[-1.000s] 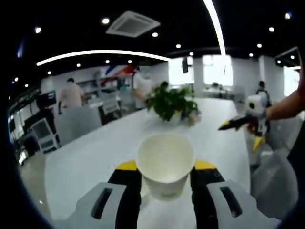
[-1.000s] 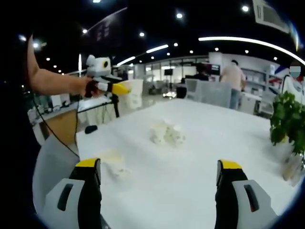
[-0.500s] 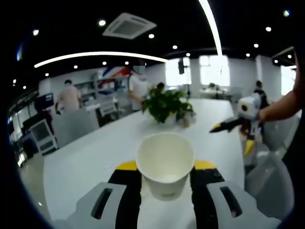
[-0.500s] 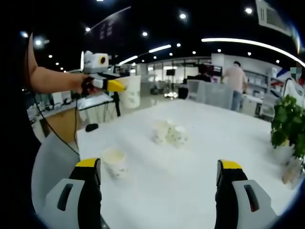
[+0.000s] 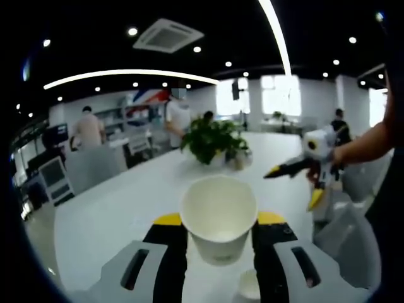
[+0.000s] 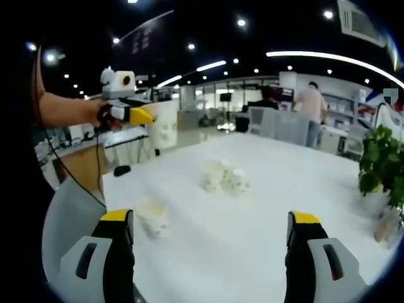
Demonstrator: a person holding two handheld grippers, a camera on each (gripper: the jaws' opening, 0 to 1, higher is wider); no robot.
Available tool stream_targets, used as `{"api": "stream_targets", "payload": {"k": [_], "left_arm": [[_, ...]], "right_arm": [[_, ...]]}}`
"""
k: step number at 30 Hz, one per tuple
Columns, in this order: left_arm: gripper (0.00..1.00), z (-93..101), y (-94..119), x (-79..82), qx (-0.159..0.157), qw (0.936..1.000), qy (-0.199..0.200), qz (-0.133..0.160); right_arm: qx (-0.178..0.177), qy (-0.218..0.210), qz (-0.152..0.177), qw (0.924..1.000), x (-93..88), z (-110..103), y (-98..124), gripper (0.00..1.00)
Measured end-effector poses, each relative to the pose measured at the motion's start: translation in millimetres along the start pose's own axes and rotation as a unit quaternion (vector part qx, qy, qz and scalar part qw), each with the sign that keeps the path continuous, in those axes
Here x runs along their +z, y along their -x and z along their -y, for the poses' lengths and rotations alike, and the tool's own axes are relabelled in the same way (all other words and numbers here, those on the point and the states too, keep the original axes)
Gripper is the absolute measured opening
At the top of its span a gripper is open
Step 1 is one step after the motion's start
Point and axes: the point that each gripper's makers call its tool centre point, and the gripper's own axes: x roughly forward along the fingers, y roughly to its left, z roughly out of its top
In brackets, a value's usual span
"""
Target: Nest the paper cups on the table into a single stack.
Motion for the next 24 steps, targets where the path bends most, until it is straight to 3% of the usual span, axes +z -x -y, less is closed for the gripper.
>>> {"api": "stream_targets", "payload": {"k": [24], "left_arm": [[0.38,42.0,12.5,3.3,-0.015,0.9998,-0.009,-0.007]], "right_arm": [[0.001,0.002,0.003,1.0000,0.2,-1.3,2.8,1.00]]}}
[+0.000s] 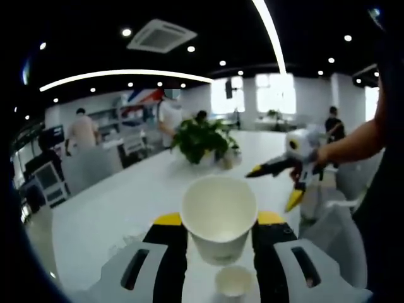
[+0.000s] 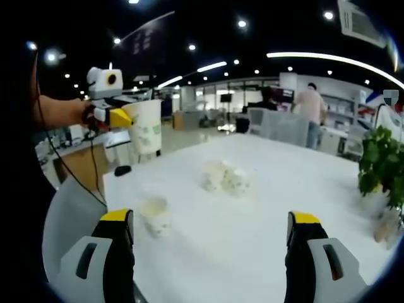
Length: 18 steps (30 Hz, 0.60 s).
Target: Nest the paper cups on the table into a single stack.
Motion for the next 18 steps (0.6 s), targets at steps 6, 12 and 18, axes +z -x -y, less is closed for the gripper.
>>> {"api": "stream_targets", "payload": {"k": [6,12,18], "left_arm": [[0.38,8.4,1.6,-0.2,-0.004,1.0000,-0.007,-0.004],[0.38,15.2,3.2,1.4,-0.005,1.0000,-0.005,-0.001],[0.38,15.8,4.8,-0.4,-0.001,1.0000,-0.006,-0.003]], "right_arm": [[0.002,-0.001,0.000,1.0000,0.7,-2.1,-1.7,1.00],[0.015,-0.013,0.012,0.9997,4.9,-7.9,-2.1,1.00],[0.016,-0.012,0.015,0.9997,7.9,-8.3,-1.8,1.00]]}}
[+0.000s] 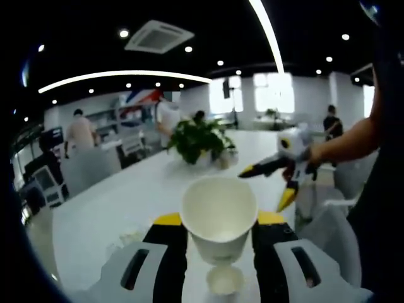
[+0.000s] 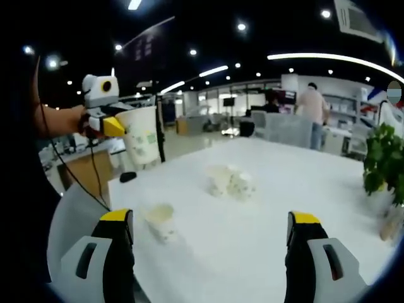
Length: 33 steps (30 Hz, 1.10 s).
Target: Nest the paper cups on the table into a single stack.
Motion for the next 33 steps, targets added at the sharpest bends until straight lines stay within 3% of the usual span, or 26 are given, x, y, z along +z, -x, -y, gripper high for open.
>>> {"api": "stream_targets", "payload": {"k": [19,33], "left_arm": [[0.37,6.0,-3.6,-5.3,0.004,1.0000,-0.004,0.005],[0.37,5.0,-6.0,-21.3,0.016,0.9995,-0.016,0.022]], "right_arm": [[-0.001,-0.003,-0.004,1.0000,-2.4,1.5,-1.9,1.00],[-0.003,-0.008,-0.002,1.0000,-4.2,0.4,-1.0,1.00]]}}
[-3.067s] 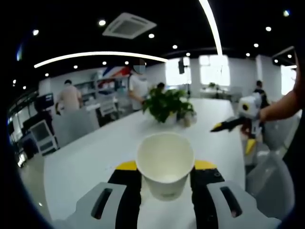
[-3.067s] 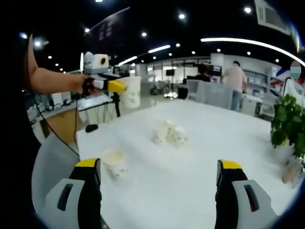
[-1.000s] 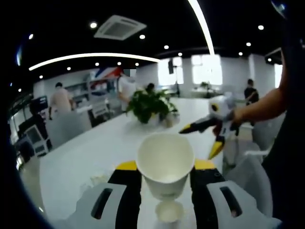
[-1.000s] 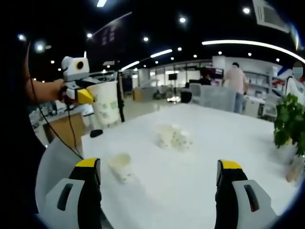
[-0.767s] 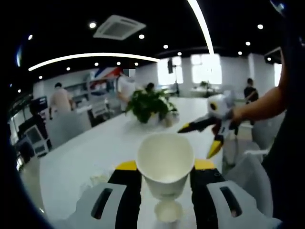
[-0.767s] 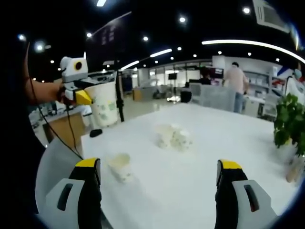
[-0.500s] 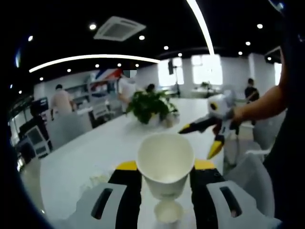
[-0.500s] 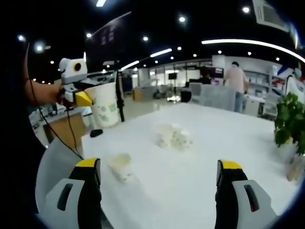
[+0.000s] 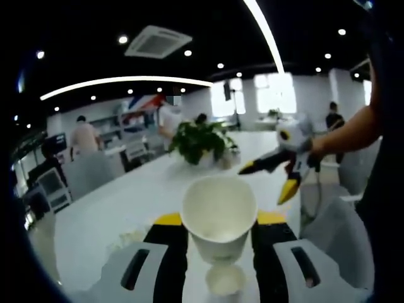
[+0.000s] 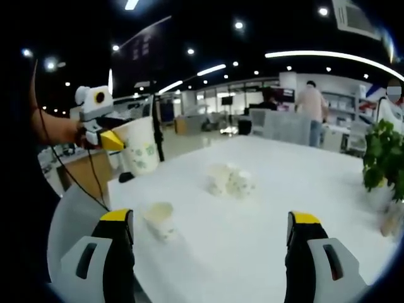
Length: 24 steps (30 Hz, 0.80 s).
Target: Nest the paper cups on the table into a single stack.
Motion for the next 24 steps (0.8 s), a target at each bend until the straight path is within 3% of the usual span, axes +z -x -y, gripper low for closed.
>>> {"api": "stream_targets", "payload": {"k": [10,24], "left_arm": [[0.37,0.0,-3.9,-11.9,0.001,0.9999,0.010,-0.007],[0.37,2.3,-12.8,-40.7,0.004,0.9998,0.006,-0.020]], "right_arm": [[-0.001,-0.002,-0.004,1.0000,-3.5,0.7,1.7,1.00],[-0.003,-0.011,-0.007,0.9999,-8.9,-1.9,2.5,1.00]]}}
